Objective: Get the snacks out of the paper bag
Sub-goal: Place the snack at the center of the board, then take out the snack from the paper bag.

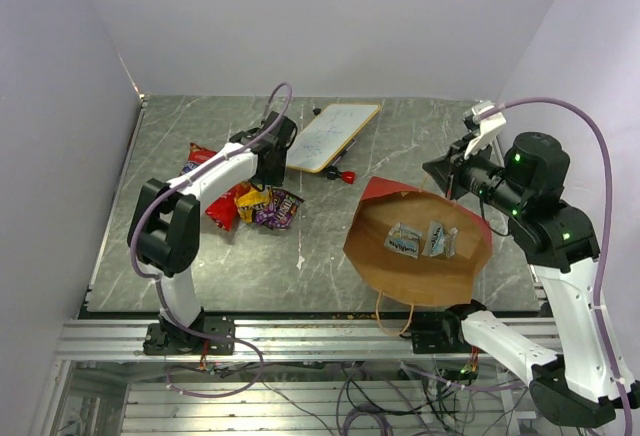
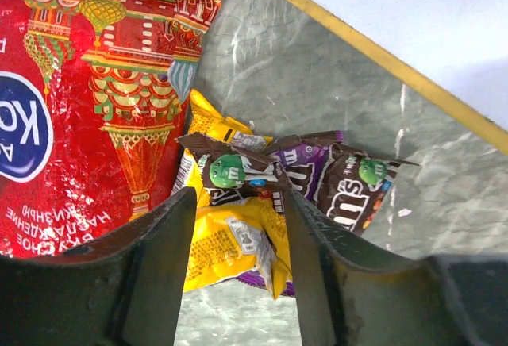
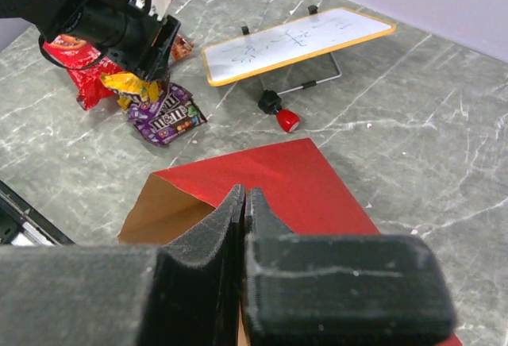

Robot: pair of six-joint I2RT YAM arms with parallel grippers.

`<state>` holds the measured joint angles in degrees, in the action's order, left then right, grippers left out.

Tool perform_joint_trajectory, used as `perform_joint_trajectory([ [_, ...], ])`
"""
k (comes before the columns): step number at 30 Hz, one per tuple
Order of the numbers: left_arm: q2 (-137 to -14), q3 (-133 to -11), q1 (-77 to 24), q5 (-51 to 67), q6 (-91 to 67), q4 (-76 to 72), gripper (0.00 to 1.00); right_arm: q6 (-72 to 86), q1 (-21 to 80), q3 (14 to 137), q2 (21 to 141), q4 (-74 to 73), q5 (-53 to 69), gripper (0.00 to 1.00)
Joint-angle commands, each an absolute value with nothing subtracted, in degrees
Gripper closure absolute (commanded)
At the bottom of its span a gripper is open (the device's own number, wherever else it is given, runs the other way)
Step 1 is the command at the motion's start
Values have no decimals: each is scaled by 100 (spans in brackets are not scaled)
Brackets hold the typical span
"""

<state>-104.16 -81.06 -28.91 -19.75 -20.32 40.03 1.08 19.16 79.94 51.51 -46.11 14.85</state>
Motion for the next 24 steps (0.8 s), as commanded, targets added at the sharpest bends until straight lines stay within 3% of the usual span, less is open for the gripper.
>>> perform_joint_trajectory([
  [1, -9928, -8102, -2833, -1835, -2107, 3972, 34, -67, 1939, 7995, 5031, -4484, 1607, 100],
  [3, -9620, -8156, -2835, -1685, -2097, 4079, 29, -64, 1936, 7982, 5050, -4408, 1669, 100],
  [8, -8443, -7865, -2838, -455, -2558, 4074, 30, -64, 1934, 7852, 5078, -4315, 1792, 100],
  [16, -6446, -5506, -3253, 1457, -4495, 2652, 20, 76, 1934, 7519, 5024, -4081, 1824, 100],
  [24, -5310, -4627, -4677, 1245, -4914, 1651, 18, 158, 1934, 7406, 5011, -4002, 1785, 100],
])
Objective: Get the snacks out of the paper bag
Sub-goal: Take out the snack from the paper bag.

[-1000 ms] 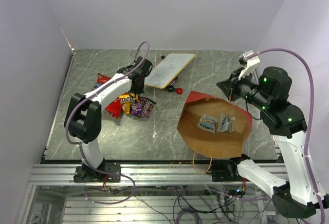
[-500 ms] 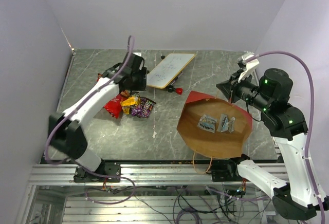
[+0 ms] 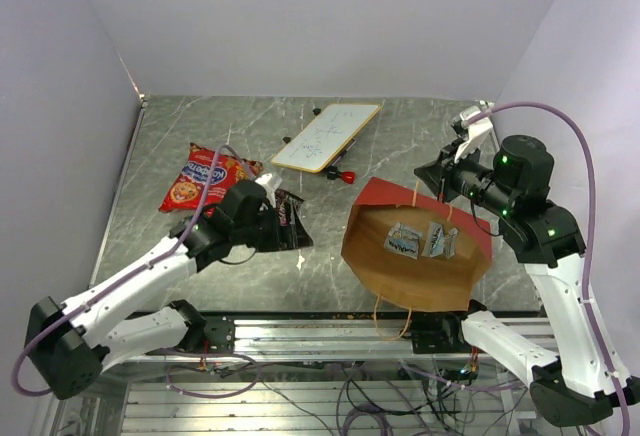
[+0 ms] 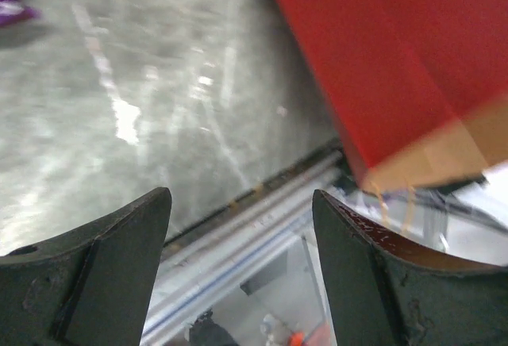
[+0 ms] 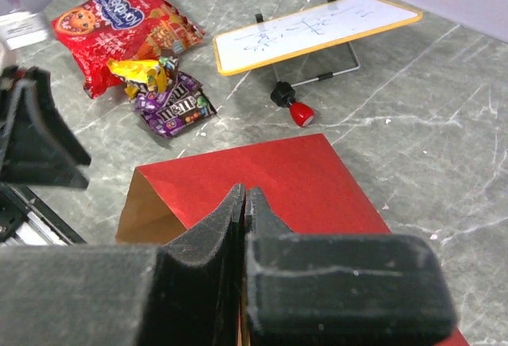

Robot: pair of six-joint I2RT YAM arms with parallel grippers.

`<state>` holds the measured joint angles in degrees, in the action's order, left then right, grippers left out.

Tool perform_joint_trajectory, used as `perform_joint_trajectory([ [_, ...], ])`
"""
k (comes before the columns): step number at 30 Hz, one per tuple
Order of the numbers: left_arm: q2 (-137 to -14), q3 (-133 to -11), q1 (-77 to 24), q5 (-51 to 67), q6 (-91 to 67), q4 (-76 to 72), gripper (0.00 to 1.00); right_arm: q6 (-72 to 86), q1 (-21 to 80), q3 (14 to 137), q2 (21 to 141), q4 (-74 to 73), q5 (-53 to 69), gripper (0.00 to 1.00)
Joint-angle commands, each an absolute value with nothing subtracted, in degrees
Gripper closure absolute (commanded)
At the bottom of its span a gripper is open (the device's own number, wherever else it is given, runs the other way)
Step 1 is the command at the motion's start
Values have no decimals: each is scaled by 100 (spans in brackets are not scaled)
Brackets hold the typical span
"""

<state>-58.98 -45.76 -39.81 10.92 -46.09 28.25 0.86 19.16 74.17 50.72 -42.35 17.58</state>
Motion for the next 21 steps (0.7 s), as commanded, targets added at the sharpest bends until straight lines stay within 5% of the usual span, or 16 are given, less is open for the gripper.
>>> perform_joint_trajectory([
  [1, -5226, -4646, -4963, 1117, -4833, 1402, 18, 166, 1939, 7421, 5026, -4004, 1773, 100],
  [7, -5493, -4785, -6380, 50, -4387, 61, 20, 273, 1939, 7637, 5212, -4018, 1787, 100],
  [14, -7531, -5690, -7702, -1068, -2968, -1005, 31, 215, 1939, 7987, 5489, -4112, 1894, 100],
  [21, -9318, -6717, -8033, -1720, -1879, -1478, 59, 281, 1936, 8230, 5680, -4170, 2009, 100],
])
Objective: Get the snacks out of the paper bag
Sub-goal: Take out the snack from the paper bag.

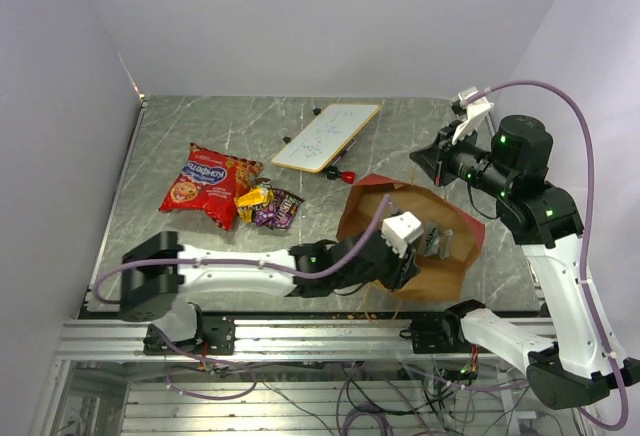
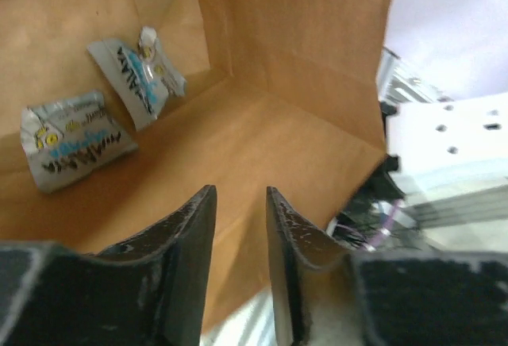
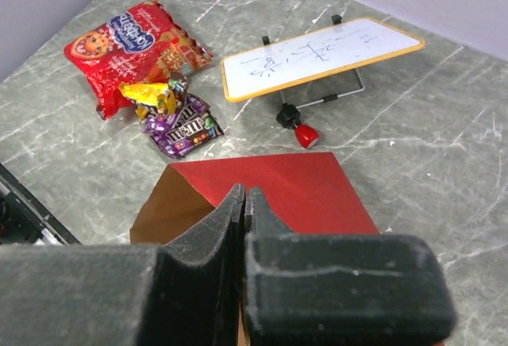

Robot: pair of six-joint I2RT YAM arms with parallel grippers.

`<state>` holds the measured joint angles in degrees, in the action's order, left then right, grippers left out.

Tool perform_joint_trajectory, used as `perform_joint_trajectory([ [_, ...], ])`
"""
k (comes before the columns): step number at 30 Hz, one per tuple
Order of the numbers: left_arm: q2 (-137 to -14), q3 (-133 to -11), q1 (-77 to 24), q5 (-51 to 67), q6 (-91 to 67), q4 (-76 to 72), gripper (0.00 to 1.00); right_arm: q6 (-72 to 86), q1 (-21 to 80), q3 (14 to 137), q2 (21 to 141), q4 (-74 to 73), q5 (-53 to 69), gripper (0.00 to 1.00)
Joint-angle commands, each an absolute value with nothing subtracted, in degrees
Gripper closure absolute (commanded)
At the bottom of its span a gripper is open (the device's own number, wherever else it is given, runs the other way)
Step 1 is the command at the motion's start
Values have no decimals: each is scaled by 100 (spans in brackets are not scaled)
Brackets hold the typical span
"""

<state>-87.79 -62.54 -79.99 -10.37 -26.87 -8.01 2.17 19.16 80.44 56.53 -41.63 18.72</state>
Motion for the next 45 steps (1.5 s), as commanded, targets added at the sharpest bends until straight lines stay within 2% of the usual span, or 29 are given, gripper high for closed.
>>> perform_joint_trajectory([
  [1, -9466, -6771, -8029, -1846, -1858, -1534, 61, 281, 1934, 8241, 5693, -4181, 2028, 100],
  [6, -10112, -6788, -8022, -2036, -1710, -1997, 66, 374, 1939, 8278, 5751, -4183, 2115, 100],
  [11, -10621, -6821, -7889, -2016, -1928, -2259, 67, 360, 1934, 8193, 5782, -4165, 2186, 100],
  [14, -10944, -7014, -7760, -1966, -2078, -2295, 60, 256, 1936, 8200, 5800, -4238, 2215, 100],
  [18, -11353, -7331, -7505, -1829, -2282, -2329, 43, 70, 1934, 8232, 5796, -4387, 2233, 100],
  [27, -12243, -8025, -7330, -2076, -2419, -2581, 34, -354, 1935, 8189, 5586, -4402, 2259, 100],
  [35, -13058, -8508, -7330, -2137, -2808, -2720, 34, -678, 1934, 8314, 5585, -4606, 2299, 100],
  [40, -13273, -8582, -7321, -2172, -2774, -2748, 43, -889, 1941, 8452, 5630, -4782, 2272, 100],
  [43, -13228, -8613, -7297, -2017, -2745, -2723, 56, -944, 1934, 8441, 5603, -4824, 2214, 100],
  [45, -13116, -8629, -7280, -1953, -2816, -2597, 68, -906, 1935, 8396, 5562, -4781, 2178, 100],
])
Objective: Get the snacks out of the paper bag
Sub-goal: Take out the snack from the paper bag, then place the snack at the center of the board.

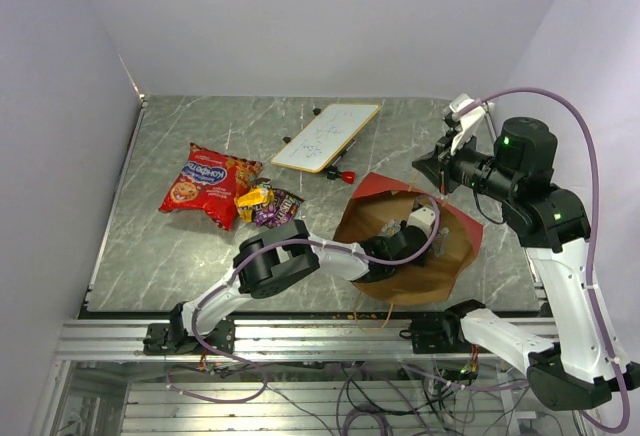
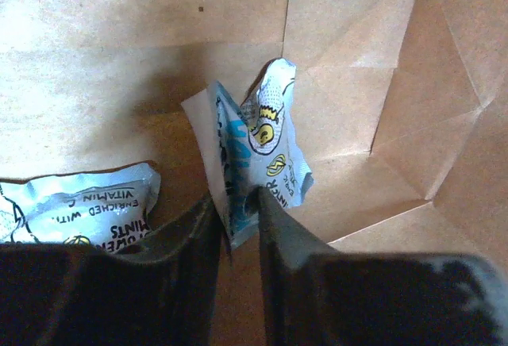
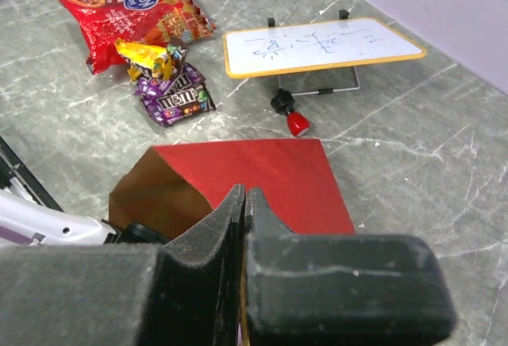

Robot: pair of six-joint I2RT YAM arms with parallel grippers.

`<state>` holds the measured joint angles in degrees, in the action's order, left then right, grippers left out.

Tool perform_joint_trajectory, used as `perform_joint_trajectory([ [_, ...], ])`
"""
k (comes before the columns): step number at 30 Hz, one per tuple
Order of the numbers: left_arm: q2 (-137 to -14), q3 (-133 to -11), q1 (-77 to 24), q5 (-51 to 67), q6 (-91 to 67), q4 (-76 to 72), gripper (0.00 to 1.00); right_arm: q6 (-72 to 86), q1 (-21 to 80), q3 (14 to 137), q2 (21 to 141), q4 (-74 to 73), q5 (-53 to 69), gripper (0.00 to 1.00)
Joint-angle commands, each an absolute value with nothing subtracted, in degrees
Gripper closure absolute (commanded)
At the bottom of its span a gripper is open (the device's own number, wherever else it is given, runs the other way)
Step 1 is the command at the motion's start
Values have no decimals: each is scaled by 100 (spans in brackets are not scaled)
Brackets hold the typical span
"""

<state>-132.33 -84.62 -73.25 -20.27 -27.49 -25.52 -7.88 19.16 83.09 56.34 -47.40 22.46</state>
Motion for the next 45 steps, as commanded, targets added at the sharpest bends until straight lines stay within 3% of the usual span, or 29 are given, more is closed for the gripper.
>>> perform_joint_trajectory([
  [1, -13029, -8624, -7263, -1925, -2874, -2513, 73, -868, 1937, 8380, 5553, -4747, 2157, 100],
  [3, -12817, -8555, -7215, -1845, -3061, -2320, 81, -804, 1933, 8331, 5524, -4690, 2105, 100],
  [9, -11802, -7930, -7094, -1095, -3530, -1796, 90, -578, 1934, 8052, 5401, -4407, 1716, 100],
  [16, -10268, -7325, -6882, 599, -3459, -639, 93, -85, 1940, 7589, 5241, -3926, 1245, 100],
  [22, -8919, -6872, -6882, 1256, -3217, 462, 93, 114, 1938, 7412, 5316, -3890, 1036, 100],
  [33, -6720, -6714, -6792, 351, -3216, 2480, 93, -64, 1940, 7506, 4956, -4045, 314, 100],
  [45, -5495, -7192, -6698, -931, -3306, 3974, 93, -2490, 1935, 8198, 4923, -3745, -25, 100],
])
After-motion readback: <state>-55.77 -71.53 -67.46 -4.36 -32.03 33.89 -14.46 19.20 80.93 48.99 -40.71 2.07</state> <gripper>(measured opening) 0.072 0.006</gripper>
